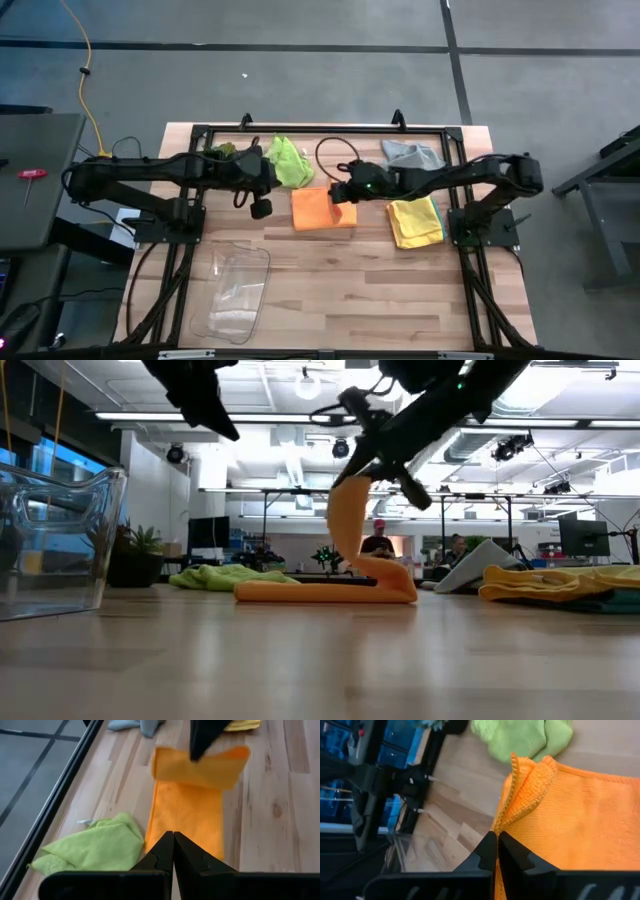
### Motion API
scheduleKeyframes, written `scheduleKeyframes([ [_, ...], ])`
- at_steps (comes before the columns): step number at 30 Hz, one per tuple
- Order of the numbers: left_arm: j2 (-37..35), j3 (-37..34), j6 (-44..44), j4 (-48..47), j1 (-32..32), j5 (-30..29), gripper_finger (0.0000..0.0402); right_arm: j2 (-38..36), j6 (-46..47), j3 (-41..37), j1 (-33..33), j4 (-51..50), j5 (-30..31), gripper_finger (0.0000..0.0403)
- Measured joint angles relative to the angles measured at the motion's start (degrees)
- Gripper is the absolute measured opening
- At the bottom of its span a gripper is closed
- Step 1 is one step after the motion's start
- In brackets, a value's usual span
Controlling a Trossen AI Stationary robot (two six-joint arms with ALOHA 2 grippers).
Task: Fold microfiber towels
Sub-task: Fold the orange towel
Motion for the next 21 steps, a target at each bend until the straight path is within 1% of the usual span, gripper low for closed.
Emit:
scheduleKeyframes([
  [3,0.08,0.00,-0.05,0.02,-0.34,-0.08,0.0000,2.48,0.30,-0.02,0.32,2.77,-0.62,0.0000],
  [11,0.08,0.00,-0.40,0.24,-0.70,-0.21,0.0000,6.28,2.36,-0.02,0.30,4.04,-1.05,0.0000],
  [18,0.08,0.00,-0.39,0.25,-0.68,-0.36,0.0000,7.44,5.14,-0.02,0.29,8.40,2.56,0.0000],
  [21,0.08,0.00,-0.40,0.24,-0.69,-0.36,0.0000,7.44,5.32,-0.02,-0.03,8.63,2.92,0.0001],
])
